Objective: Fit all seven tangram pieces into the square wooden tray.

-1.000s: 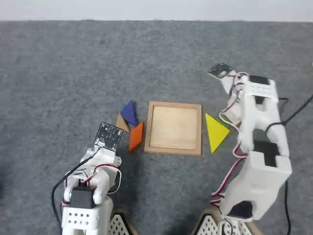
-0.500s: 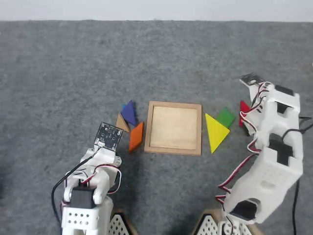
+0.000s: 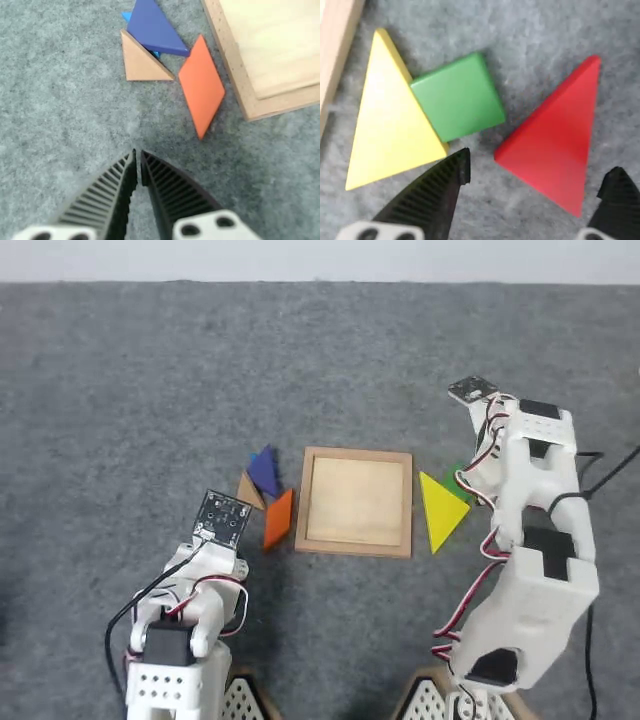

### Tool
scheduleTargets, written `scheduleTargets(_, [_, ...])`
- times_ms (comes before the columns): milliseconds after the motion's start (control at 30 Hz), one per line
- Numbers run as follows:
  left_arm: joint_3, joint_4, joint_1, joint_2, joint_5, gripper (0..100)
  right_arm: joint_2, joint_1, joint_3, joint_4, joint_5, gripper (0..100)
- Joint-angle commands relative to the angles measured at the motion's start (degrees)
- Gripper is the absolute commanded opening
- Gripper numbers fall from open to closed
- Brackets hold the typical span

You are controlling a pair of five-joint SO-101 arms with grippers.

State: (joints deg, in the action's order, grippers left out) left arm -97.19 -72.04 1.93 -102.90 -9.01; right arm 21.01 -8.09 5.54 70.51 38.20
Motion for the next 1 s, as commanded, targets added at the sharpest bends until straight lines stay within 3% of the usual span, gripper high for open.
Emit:
scheduleTargets(0, [0.66, -0.18, 0.18, -0.97, 0.44, 2, -3.56, -1.36, -0.79, -1.80, -1.67, 40.6])
scheduleTargets(200, [0.66, -0.18, 0.18, -0.97, 0.44, 2, -4.44, -2.15, 2.20, -7.43, -0.70, 40.6])
scheduleTargets(367, [0.66, -0.18, 0.18, -0.97, 0.44, 2, -3.74, -2.07, 2.99, -7.78, 5.19, 40.6])
scheduleTargets(667, [0.66, -0.18, 0.18, -0.97, 0.44, 2, 1.19, -2.51, 2.02, -9.27, 5.71, 40.5])
scheduleTargets(967, [0.66, -0.18, 0.18, -0.97, 0.44, 2, 4.00, -4.44, -0.53, -3.30, 7.30, 40.3])
